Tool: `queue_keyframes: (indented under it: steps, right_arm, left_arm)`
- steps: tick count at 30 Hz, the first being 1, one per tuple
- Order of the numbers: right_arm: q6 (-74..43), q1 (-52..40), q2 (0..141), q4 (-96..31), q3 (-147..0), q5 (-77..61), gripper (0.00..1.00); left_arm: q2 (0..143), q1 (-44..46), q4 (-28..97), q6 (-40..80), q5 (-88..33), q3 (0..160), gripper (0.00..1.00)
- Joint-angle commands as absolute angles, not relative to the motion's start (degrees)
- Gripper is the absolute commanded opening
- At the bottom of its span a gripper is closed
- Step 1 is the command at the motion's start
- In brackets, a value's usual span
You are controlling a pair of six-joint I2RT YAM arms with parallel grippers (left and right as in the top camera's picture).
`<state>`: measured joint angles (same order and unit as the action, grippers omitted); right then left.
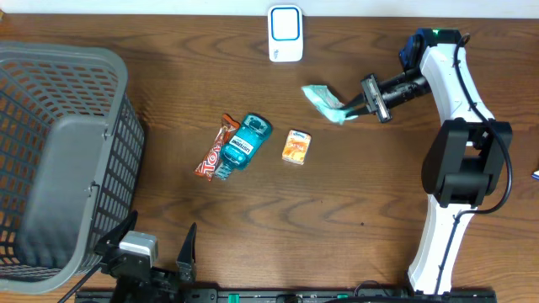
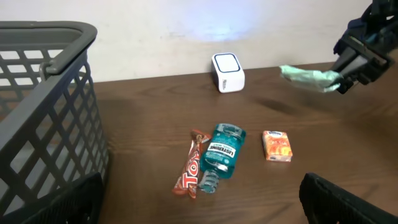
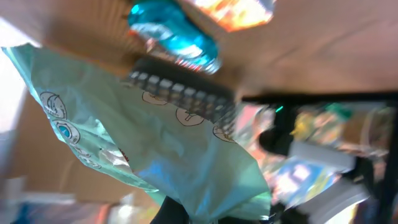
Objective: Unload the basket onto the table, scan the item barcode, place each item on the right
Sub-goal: 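Lift the wet-wipe pack and carry it toward the scanner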
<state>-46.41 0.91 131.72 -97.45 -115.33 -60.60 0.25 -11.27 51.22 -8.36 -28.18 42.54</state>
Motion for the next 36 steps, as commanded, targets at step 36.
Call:
queue_keyframes:
  steps: [36]
  right_arm:
    - [29.8,-1.72,131.33,-72.23,-115.57,-47.37,0.01]
  left_arm:
    - [0.16,-11.51,51.22,-8.25,-28.51,42.54,1.0]
